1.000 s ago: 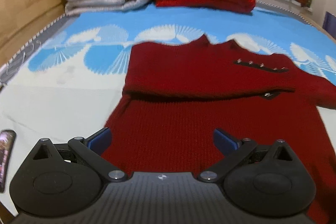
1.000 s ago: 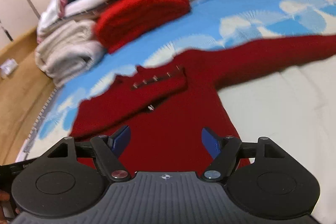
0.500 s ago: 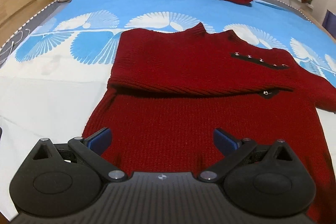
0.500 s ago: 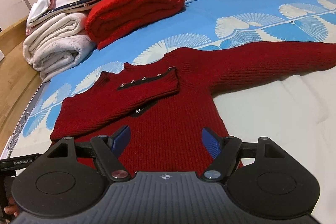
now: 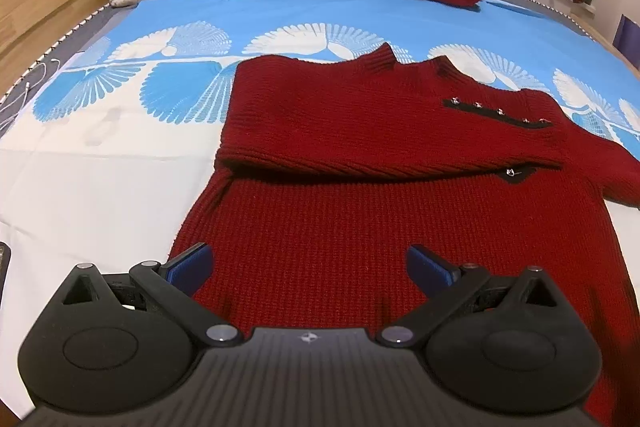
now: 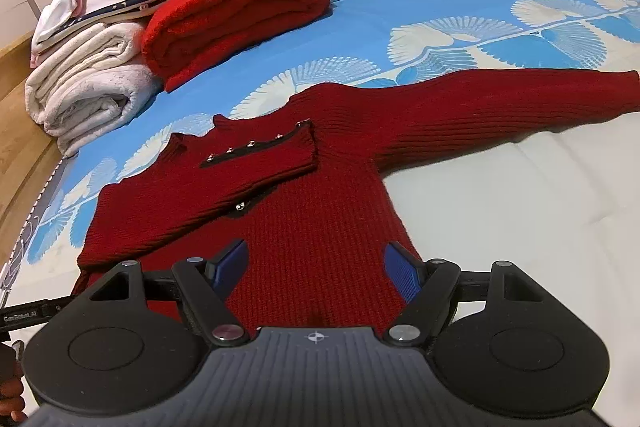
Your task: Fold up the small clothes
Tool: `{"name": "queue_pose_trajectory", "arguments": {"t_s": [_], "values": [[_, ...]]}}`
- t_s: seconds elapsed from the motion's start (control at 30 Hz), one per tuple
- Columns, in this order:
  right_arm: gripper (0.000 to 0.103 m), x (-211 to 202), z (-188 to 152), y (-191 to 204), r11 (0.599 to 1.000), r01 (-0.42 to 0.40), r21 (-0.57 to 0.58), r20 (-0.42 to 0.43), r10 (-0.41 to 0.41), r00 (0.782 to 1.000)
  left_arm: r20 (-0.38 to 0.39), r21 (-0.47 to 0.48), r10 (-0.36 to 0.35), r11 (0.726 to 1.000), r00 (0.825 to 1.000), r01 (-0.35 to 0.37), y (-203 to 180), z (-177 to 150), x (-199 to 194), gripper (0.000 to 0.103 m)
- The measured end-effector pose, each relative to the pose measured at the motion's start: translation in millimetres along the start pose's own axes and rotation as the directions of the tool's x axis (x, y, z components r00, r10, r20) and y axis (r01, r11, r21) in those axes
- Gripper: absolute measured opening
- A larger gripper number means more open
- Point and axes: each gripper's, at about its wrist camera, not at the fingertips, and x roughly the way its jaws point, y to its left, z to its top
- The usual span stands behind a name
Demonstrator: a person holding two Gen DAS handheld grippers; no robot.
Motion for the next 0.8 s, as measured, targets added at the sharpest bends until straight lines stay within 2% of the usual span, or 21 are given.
{"name": "queue_pose_trajectory", "arguments": {"t_s": [0.13,0.3,0.4,0.47,0.53,0.63,0.7,0.8], "values": [[0.077,1.3,0.7,-3.5,1.0,0.013,0.016,-0.001,-0.013,1.0,-0.039,-0.006,-0.033,0.999,0.999,0.033,-1.1,0.4,5.8,0.103],[0.077,5.4,8.5,-11.6,0.998,0.032,0.062,0.002,-0.032,0.999,-0.051,-0.009,-0.037,0.999,0.998,0.037,-5.0,2.0,9.4,0.103],[0.077,6.7,23.7,-28.5,0.988,0.035,0.153,0.025,-0.039,0.999,-0.059,-0.027,-0.041,0.999,0.997,0.04,-3.1,3.8,11.3,0.103],[0.077,5.8,36.6,-48.7,0.968,0.044,0.248,0.055,-0.059,0.997,-0.065,-0.036,-0.044,0.998,0.997,0.042,-1.3,5.0,12.7,0.103],[0.079,6.6,50.6,-77.0,0.926,0.077,0.369,0.088,-0.117,0.989,-0.07,-0.044,-0.041,0.998,0.997,0.038,1.1,5.5,14.3,0.103],[0.08,10.0,66.5,-124.9,0.831,0.131,0.54,0.124,-0.233,0.965,-0.088,-0.067,-0.048,0.997,0.995,0.043,5.7,6.0,17.4,0.103],[0.08,13.6,74.1,-156.0,0.769,0.151,0.621,0.135,-0.294,0.946,-0.103,-0.085,-0.058,0.995,0.993,0.049,8.2,6.1,20.0,0.103],[0.08,23.8,80.9,-190.7,0.717,0.155,0.68,0.134,-0.329,0.935,-0.112,-0.086,-0.05,0.996,0.992,0.04,9.0,6.1,23.8,0.103]]}}
